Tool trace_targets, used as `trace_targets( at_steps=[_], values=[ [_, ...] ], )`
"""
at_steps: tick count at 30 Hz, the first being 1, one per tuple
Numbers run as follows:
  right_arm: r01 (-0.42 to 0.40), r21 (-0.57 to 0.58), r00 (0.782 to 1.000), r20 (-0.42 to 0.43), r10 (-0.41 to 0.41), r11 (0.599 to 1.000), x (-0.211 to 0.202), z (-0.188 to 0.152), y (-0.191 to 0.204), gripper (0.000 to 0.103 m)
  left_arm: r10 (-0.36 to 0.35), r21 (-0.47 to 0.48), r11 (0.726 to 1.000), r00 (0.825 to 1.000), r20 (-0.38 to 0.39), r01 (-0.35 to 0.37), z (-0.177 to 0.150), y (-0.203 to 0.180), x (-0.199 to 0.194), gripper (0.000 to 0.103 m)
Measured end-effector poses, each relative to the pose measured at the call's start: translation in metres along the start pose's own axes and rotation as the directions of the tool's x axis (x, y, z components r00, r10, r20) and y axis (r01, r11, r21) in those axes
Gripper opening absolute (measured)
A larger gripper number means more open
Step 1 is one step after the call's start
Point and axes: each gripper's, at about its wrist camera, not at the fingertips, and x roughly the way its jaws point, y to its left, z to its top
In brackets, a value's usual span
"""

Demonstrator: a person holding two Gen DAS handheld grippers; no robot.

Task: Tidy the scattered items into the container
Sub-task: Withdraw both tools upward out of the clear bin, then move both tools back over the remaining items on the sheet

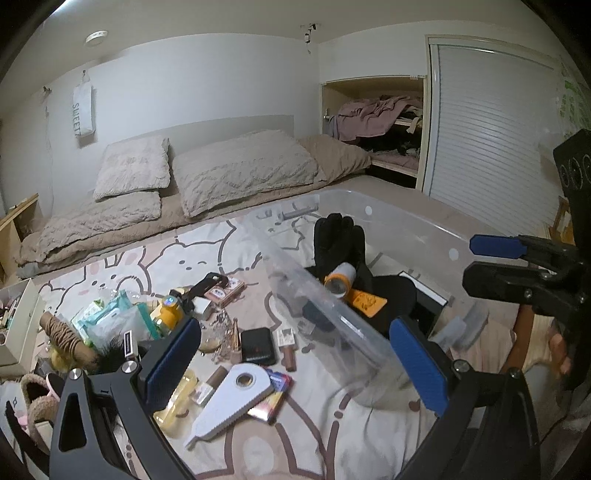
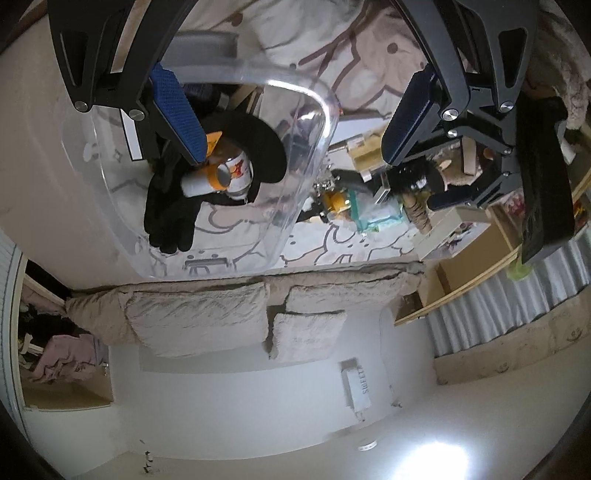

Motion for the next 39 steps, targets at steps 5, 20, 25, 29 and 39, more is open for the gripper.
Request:
trace_targets(
  at_steps=[5,20,25,29,39],
  values=[
    [0.001,-0.005,1.000,-0.024,-0.001,1.000,0.001,-0.011,0.009,0.095,0.016,-0.016,1.000,1.000,-0.006,-0.016,-0.016,0.011,-0.011,0.103],
    [0.016,-0.041,0.995,-0.095,-0.020,0.999,0.014,-0.043,0.035,0.095,0.091,-0.096,0.991,0.996,-0.023,-0.093,-0.059,0.067,-0.043,0.103],
    [0.014,-0.038,0.993,-0.120,-0.018,0.999,0.027,-0.058,0.044,0.095,0.115,-0.119,0.986,0.993,-0.028,-0.118,-0.076,0.087,-0.052,0.103],
    [0.006,-0.033,0.991,-0.137,-0.010,0.999,0.039,-0.071,0.051,0.095,0.126,-0.129,0.983,0.991,-0.037,-0.130,-0.092,0.100,-0.057,0.103],
    [-0.015,-0.051,0.979,-0.203,0.004,0.999,0.068,-0.108,0.072,0.095,0.130,-0.182,0.973,0.987,-0.094,-0.145,-0.141,0.129,-0.053,0.103]
  ],
)
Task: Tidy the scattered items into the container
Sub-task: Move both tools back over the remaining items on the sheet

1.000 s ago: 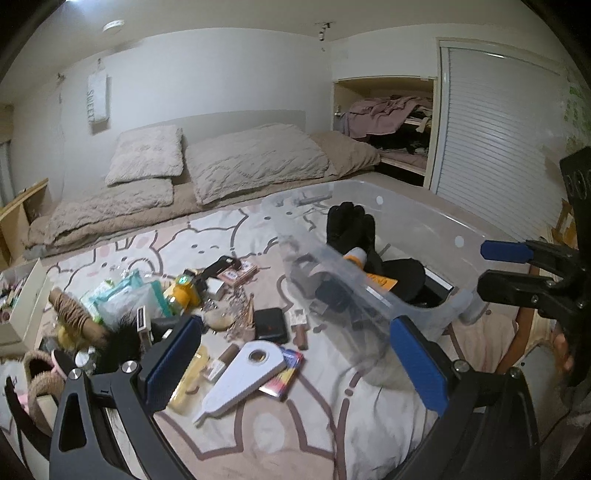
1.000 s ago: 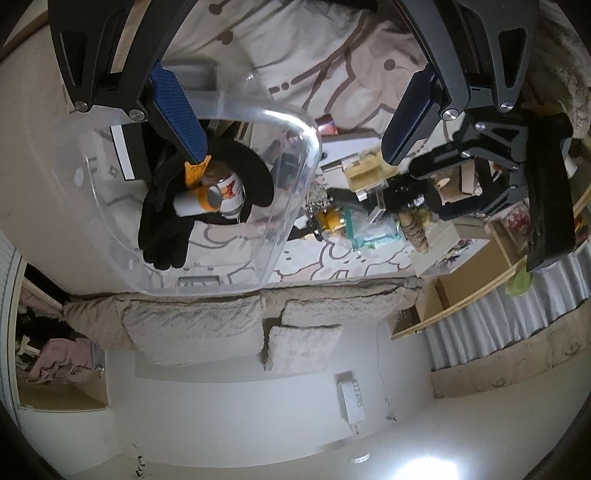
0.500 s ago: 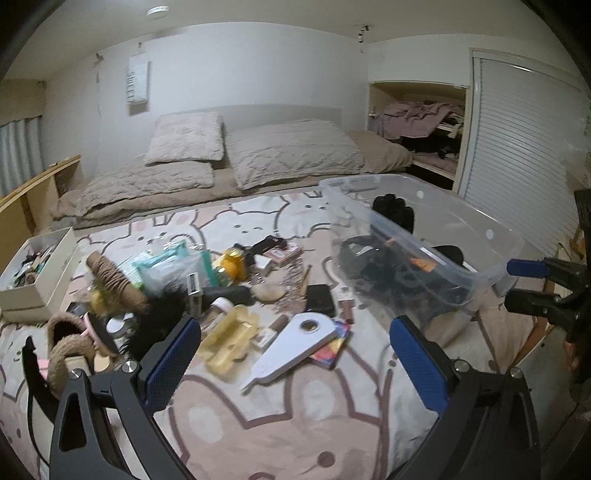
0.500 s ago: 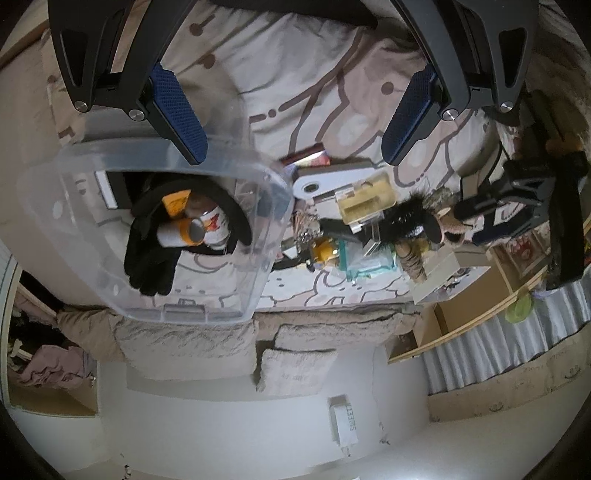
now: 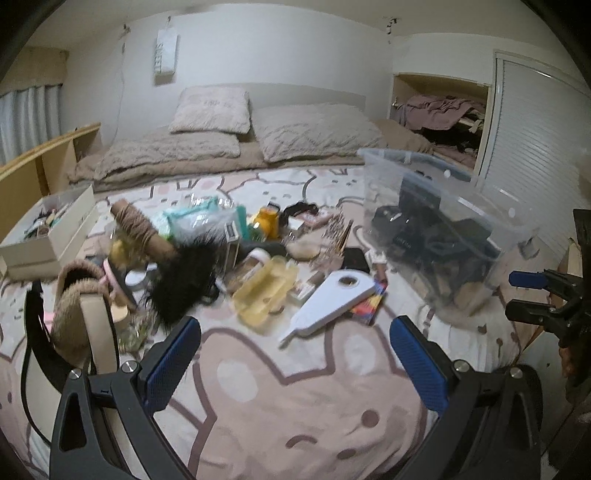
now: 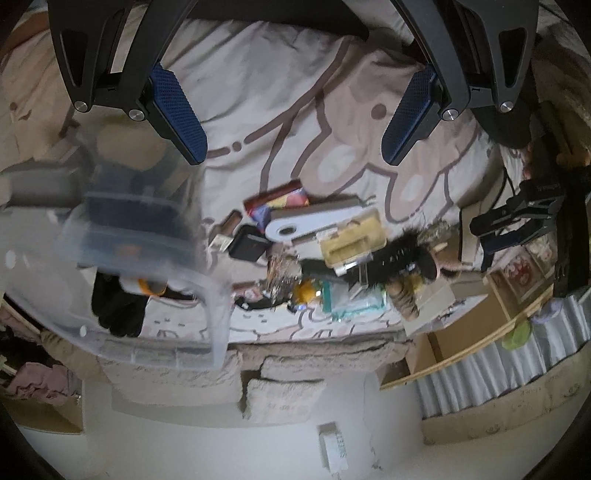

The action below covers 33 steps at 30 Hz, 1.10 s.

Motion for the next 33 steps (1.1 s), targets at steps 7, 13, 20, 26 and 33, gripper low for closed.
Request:
trace_targets(
  at_steps=[7,13,20,26,33],
  values=[
    [-0.029,0.043,0.997,-0.065,0.031,0.999,0.038,-0.020,0.010,0.095,-0.005,-0.070,0.998,0.999,-0.047,0.002,-0.031,0.020,0.016,0.103],
    [-0.038,0.080,0.989,-0.137,0.049,0.996,0.081,-0.038,0.018,0.095,-0.022,-0.084,0.996,0.997,-0.071,0.016,-0.048,0.022,0.025,0.103],
    [-0.023,0.131,0.983,-0.179,0.046,0.991,0.120,-0.051,0.019,0.095,-0.012,-0.050,0.999,0.999,-0.036,0.010,-0.056,0.020,0.032,0.103],
    [0.026,0.168,0.993,-0.116,-0.006,0.985,0.140,-0.041,0.017,0.095,-0.001,-0.048,0.999,0.996,-0.085,-0.003,-0.053,0.024,0.054,0.103],
    [0.085,0.228,0.995,-0.077,-0.069,0.970,0.162,-0.021,0.012,0.103,0.018,-0.016,1.000,0.996,-0.087,-0.019,-0.044,0.024,0.077,0.103]
  ],
)
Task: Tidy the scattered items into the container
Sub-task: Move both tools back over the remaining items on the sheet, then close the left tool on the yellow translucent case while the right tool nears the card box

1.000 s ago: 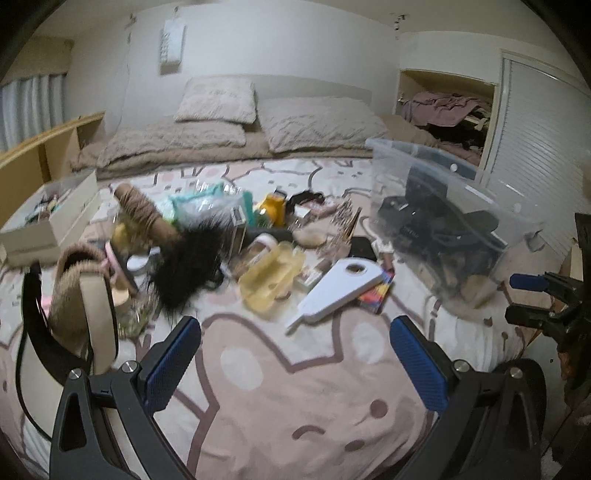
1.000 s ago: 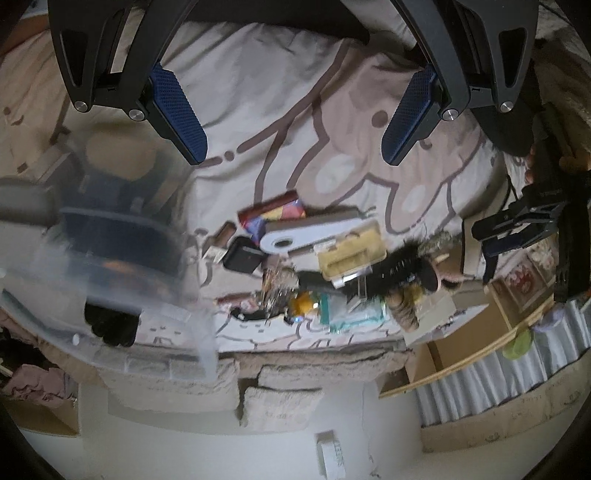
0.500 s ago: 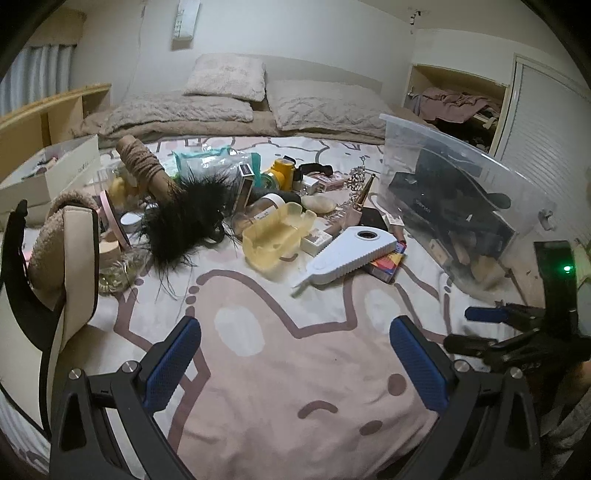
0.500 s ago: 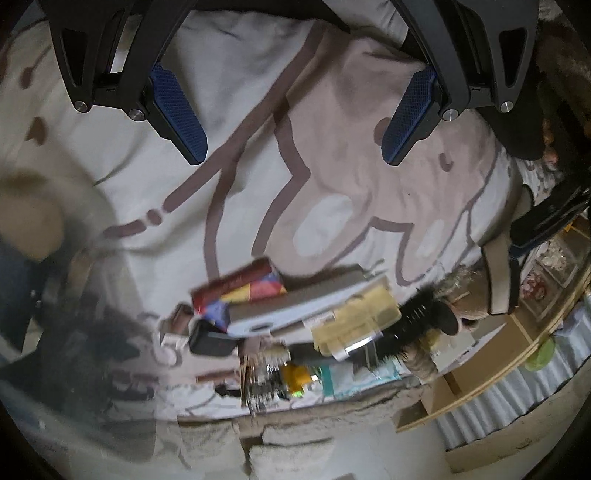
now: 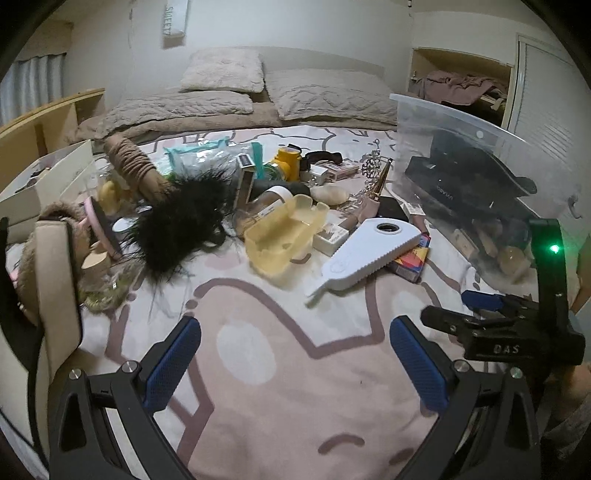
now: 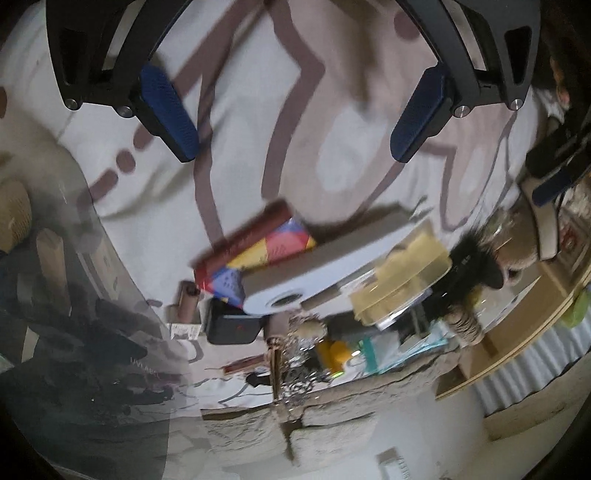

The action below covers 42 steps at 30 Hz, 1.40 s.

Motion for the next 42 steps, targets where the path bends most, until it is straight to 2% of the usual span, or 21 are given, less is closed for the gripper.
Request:
trace_targets(
  at_steps=[7,13,18,22,26,29,32,33,34,36,39,42],
  values=[
    [0.112,-0.063,0.994,0.014,-0.112,0.992,0.023,0.022,0.000,0.103,0.015,-0.011,1.000,1.000,0.000,-0.015,0.022,0.010,0.025,0.103],
    [0.164,-0.213,0.985,-0.010,-0.170,0.963,0.041,0.041,-0.002,0.103,0.022,0.032,0.999,1.000,0.013,-0.023,0.043,0.020,0.047,0.103],
    [0.124,-0.379,0.988,-0.039,-0.149,0.917,0.050,0.049,0.002,0.103,-0.010,0.080,0.997,1.000,0.021,0.009,0.059,0.028,0.065,0.103],
    [0.053,-0.378,0.990,-0.099,-0.098,0.924,0.058,0.057,-0.004,0.103,-0.055,0.111,0.992,0.998,-0.002,0.055,0.069,0.033,0.081,0.103],
    [0.024,-0.391,0.990,-0.117,-0.075,0.920,0.066,0.062,-0.007,0.103,-0.087,0.151,0.984,0.996,-0.034,0.091,0.073,0.033,0.095,0.103],
    [0.012,-0.380,0.991,-0.116,-0.060,0.925,0.070,0.061,-0.010,0.103,-0.067,0.191,0.979,0.997,-0.049,0.075,0.074,0.029,0.107,0.103],
    [0.035,-0.391,0.994,-0.085,-0.074,0.920,0.070,0.056,-0.009,0.103,-0.054,0.234,0.970,0.997,-0.057,0.065,0.072,0.022,0.117,0.101],
    [0.044,-0.398,0.994,-0.077,-0.081,0.916,0.071,0.055,-0.007,0.103,-0.055,0.250,0.966,0.997,-0.060,0.068,0.071,0.019,0.120,0.096],
    [0.047,-0.400,0.994,-0.075,-0.084,0.915,0.071,0.055,-0.006,0.103,-0.055,0.264,0.962,0.996,-0.065,0.070,0.070,0.016,0.123,0.087],
    [0.043,-0.395,0.994,-0.077,-0.079,0.918,0.070,0.054,-0.006,0.103,-0.040,0.290,0.955,0.996,-0.077,0.061,0.068,0.010,0.129,0.074],
    [0.045,-0.394,0.994,-0.072,-0.079,0.918,0.070,0.053,-0.006,0.103,-0.015,0.309,0.950,0.996,-0.084,0.041,0.064,0.009,0.133,0.060],
    [0.046,-0.394,0.995,-0.062,-0.076,0.918,0.069,0.052,-0.007,0.103,-0.032,0.286,0.957,0.996,-0.082,0.054,0.061,0.014,0.128,0.057]
  ],
)
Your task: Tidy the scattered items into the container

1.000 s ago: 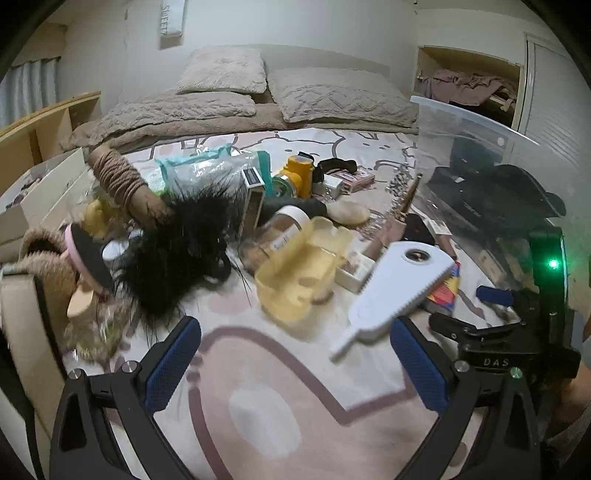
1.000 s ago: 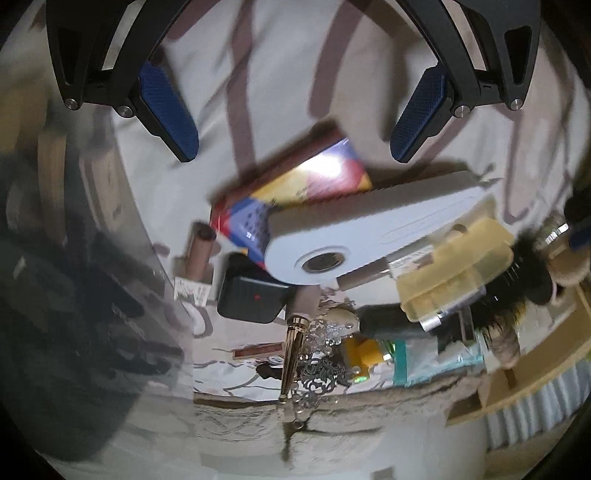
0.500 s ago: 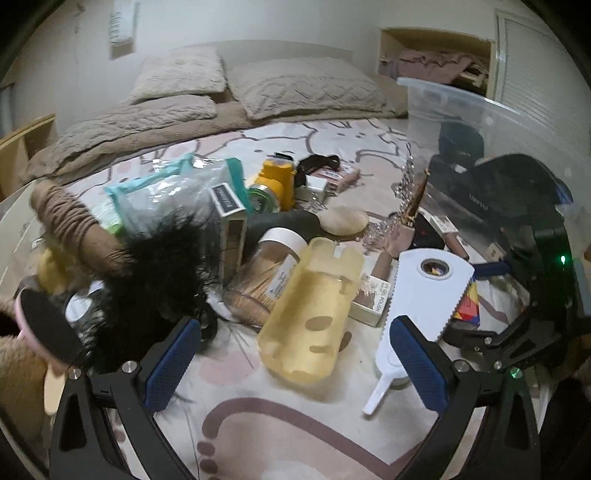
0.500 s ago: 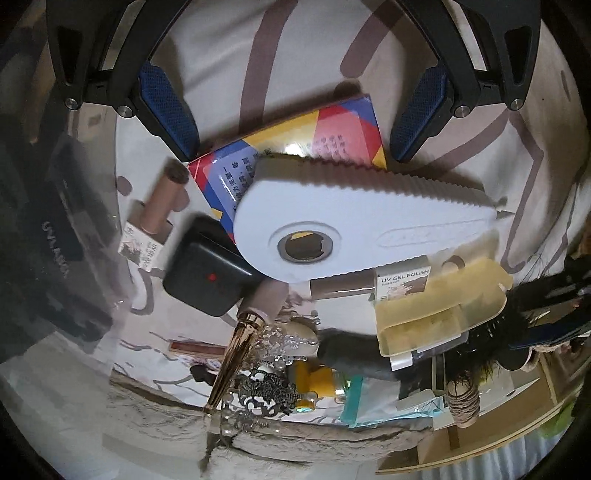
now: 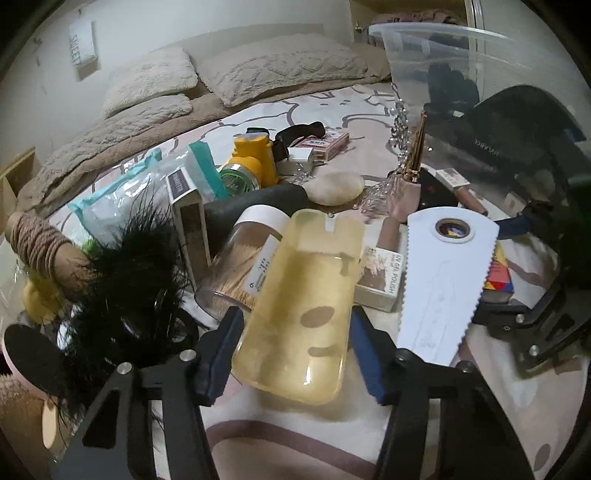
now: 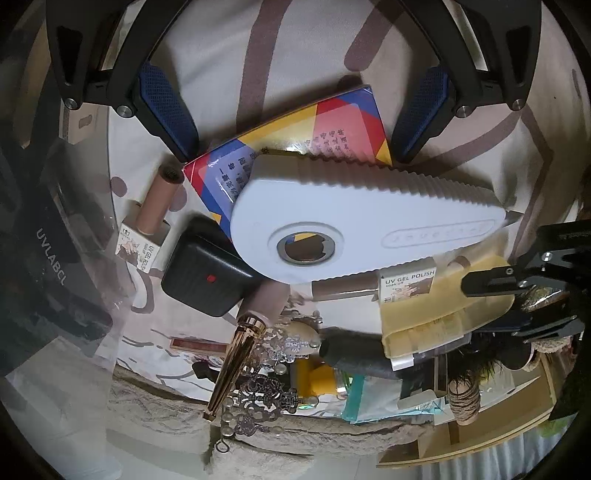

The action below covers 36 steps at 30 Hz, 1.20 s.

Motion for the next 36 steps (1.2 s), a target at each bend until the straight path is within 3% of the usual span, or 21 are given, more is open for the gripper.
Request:
trace_targets(
  at_steps=[6,9,17,22,25,31,36],
  values=[
    [0.009,-0.006,0.999,0.039,-0.009,1.000,-0.005,-0.004,0.002,0.103,0.009,-0.042,0.999,1.000,0.000,-0.009,-0.015,0.001,-0.019,0.055],
    [0.008,-0.016,0.998,0.062,-0.007,1.000,-0.008,-0.005,0.004,0.097,0.013,-0.089,0.996,1.000,-0.001,-0.013,-0.025,0.004,-0.034,0.055],
    [0.026,-0.050,0.996,0.083,-0.022,0.998,-0.011,-0.004,0.013,0.095,0.028,-0.220,0.975,1.000,-0.007,-0.029,-0.057,0.011,-0.073,0.054],
    [0.033,-0.112,0.996,0.091,-0.022,0.993,-0.019,-0.011,0.031,0.095,0.034,-0.250,0.968,0.999,-0.003,-0.034,-0.074,0.008,-0.093,0.054],
    [0.014,-0.130,0.997,0.079,-0.004,0.991,-0.024,-0.017,0.040,0.095,0.034,-0.252,0.967,0.999,-0.008,-0.035,-0.082,0.004,-0.098,0.047],
    [-0.020,-0.132,0.998,0.057,0.028,0.991,-0.031,-0.025,0.049,0.095,0.033,-0.275,0.961,0.999,-0.017,-0.036,-0.093,-0.003,-0.103,0.047],
    [-0.105,-0.026,0.994,0.037,0.106,0.994,-0.041,-0.041,0.051,0.094,0.033,-0.289,0.957,0.999,-0.015,-0.036,-0.101,-0.009,-0.109,0.046]
  ],
)
